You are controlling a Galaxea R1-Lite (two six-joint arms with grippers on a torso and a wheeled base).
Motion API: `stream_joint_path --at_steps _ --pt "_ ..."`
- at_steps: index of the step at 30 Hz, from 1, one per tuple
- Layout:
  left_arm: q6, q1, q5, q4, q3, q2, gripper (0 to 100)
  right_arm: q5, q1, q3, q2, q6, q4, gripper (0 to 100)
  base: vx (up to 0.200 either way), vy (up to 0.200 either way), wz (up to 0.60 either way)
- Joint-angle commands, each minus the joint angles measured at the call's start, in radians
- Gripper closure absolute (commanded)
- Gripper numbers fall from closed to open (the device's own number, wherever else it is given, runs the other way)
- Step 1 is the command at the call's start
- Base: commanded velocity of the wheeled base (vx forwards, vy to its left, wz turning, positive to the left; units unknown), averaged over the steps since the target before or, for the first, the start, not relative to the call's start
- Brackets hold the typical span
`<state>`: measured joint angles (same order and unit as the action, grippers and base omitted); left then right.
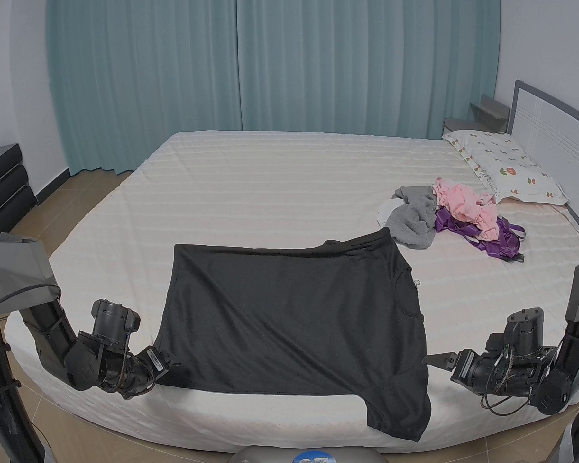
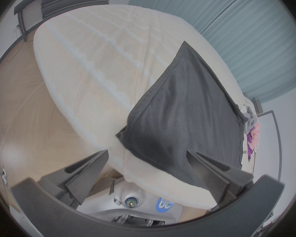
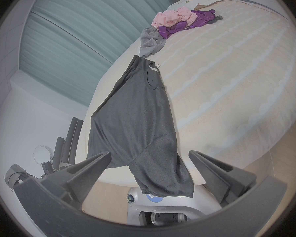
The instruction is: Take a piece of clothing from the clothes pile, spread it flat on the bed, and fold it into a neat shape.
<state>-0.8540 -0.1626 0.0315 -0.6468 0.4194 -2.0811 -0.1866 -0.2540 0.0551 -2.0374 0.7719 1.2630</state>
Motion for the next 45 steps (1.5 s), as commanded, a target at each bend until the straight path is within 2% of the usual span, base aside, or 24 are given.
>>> stream_joint_path --at_steps 1,2,5,30,31,45 --pt "0.000 0.006 -0.007 -0.039 0.002 -0.056 0 -0.001 -0.001 0.000 -0.003 0.000 -0.001 0 0.000 0.000 0.00" --pt "0.001 0.011 -0.010 -0.093 -0.008 -0.071 0 -0.001 -0.001 0.000 -0.004 0.000 -0.001 0 0.000 0.000 0.00" --pt "0.000 0.012 -0.010 -0.122 -0.011 -0.076 0 -0.001 -0.001 0.000 -0.004 0.000 -0.001 0 0.000 0.000 0.00" --pt "0.001 0.020 -0.010 -0.120 -0.002 -0.079 0 -0.001 -0.002 0.000 -0.004 0.000 -0.001 0 0.000 0.000 0.00" --pt "0.001 0.020 -0.010 -0.120 -0.002 -0.079 100 -0.001 -0.002 0.000 -0.004 0.000 -0.001 0 0.000 0.000 0.00" --pt "0.004 0.020 -0.015 -0.117 -0.019 -0.059 100 -0.001 -0.002 0.000 -0.006 0.001 -0.001 0 0.000 0.000 0.00"
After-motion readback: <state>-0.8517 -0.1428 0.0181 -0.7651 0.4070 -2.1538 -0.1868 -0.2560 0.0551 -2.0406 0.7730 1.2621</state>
